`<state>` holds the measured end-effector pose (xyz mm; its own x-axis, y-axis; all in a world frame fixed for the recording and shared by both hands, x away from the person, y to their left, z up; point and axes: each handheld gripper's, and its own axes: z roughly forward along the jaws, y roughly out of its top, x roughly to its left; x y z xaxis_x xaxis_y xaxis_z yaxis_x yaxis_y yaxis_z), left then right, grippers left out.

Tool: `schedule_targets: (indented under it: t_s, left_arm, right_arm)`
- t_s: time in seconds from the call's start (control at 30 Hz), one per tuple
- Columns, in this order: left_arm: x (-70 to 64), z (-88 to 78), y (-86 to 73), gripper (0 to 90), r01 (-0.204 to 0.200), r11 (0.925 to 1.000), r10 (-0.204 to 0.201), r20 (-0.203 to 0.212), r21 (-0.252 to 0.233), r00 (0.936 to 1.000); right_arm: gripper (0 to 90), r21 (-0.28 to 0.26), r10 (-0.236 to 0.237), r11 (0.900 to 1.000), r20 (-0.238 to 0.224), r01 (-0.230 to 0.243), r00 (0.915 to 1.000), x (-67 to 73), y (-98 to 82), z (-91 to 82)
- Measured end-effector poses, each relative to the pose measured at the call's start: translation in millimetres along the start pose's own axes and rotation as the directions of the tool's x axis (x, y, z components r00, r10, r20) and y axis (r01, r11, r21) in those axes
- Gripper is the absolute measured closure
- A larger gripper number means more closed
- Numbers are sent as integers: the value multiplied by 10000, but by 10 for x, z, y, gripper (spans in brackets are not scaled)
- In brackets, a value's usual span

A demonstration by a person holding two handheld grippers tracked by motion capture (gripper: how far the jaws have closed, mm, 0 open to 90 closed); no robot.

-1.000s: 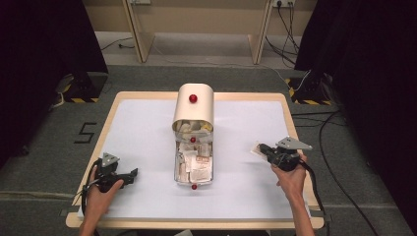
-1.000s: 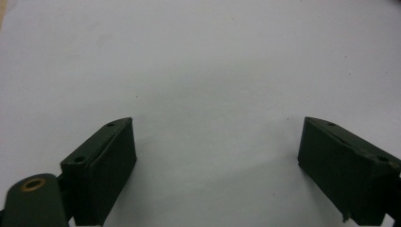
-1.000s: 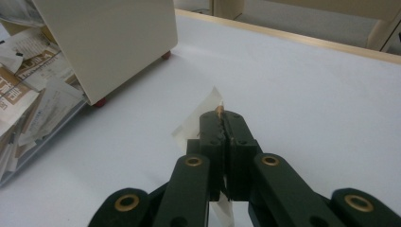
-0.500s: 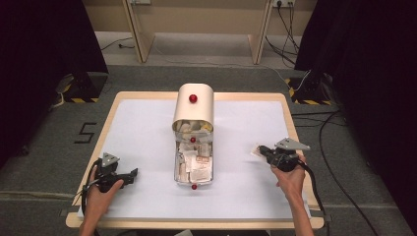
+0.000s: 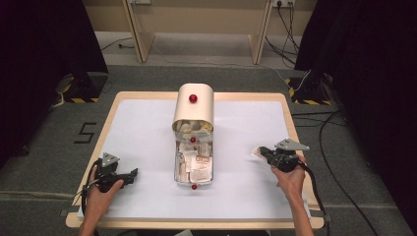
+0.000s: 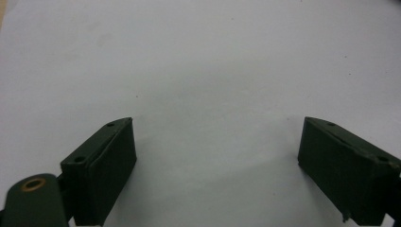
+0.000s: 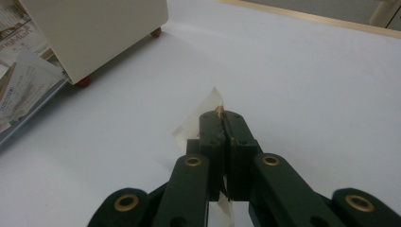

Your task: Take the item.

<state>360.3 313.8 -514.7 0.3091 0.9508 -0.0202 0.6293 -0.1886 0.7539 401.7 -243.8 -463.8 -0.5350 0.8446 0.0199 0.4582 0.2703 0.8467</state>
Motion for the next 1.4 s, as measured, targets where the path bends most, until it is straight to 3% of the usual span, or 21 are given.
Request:
schedule_targets:
  t_s: [0.5,0.57,0.93,1.4]
  left_arm:
    - [0,0,0,113,1,10000,-1,-4,0,10000]
    - [0,0,0,113,2,10000,-2,-1,-2,10000]
    - [0,0,0,113,3,10000,-3,0,-1,10000]
    - [-1,1,0,113,19,10000,-19,-2,-15,10000]
  right_arm:
    - [849,303,78,9995,36,-79,10000,-28,-53,54]
    - [768,394,126,9991,47,-128,9999,-33,-62,68]
    - [692,-103,86,9999,280,-84,9996,0,18,-5]
    - [618,-213,90,9997,222,-85,9997,28,48,-27]
